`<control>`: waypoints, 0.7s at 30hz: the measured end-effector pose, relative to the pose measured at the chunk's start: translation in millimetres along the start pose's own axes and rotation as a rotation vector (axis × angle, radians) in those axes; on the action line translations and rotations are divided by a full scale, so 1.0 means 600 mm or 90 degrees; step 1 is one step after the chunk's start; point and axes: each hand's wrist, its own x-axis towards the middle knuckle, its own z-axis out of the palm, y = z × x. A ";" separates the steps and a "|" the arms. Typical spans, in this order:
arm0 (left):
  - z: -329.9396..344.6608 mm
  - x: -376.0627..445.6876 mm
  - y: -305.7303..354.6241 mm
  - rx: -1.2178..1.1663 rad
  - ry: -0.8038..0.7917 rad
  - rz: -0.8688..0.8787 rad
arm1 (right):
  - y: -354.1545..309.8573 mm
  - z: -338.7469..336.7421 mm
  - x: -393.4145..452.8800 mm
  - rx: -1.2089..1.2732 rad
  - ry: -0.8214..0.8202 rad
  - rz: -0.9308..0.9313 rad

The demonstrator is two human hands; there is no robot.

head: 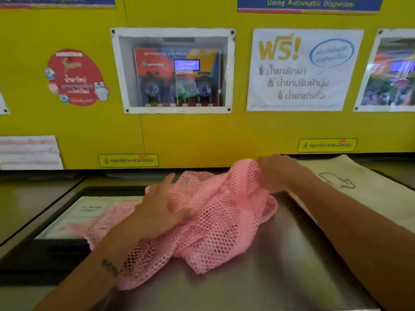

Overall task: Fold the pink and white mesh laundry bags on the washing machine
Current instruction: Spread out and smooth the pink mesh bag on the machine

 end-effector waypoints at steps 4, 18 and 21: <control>0.006 0.009 -0.021 0.019 0.081 0.084 | -0.038 -0.018 -0.026 0.327 -0.204 -0.133; -0.036 0.050 0.025 -0.303 0.200 0.192 | 0.032 -0.045 0.005 0.304 0.278 0.081; -0.014 0.065 0.022 -0.224 0.180 0.105 | 0.057 -0.037 -0.006 0.096 0.127 0.180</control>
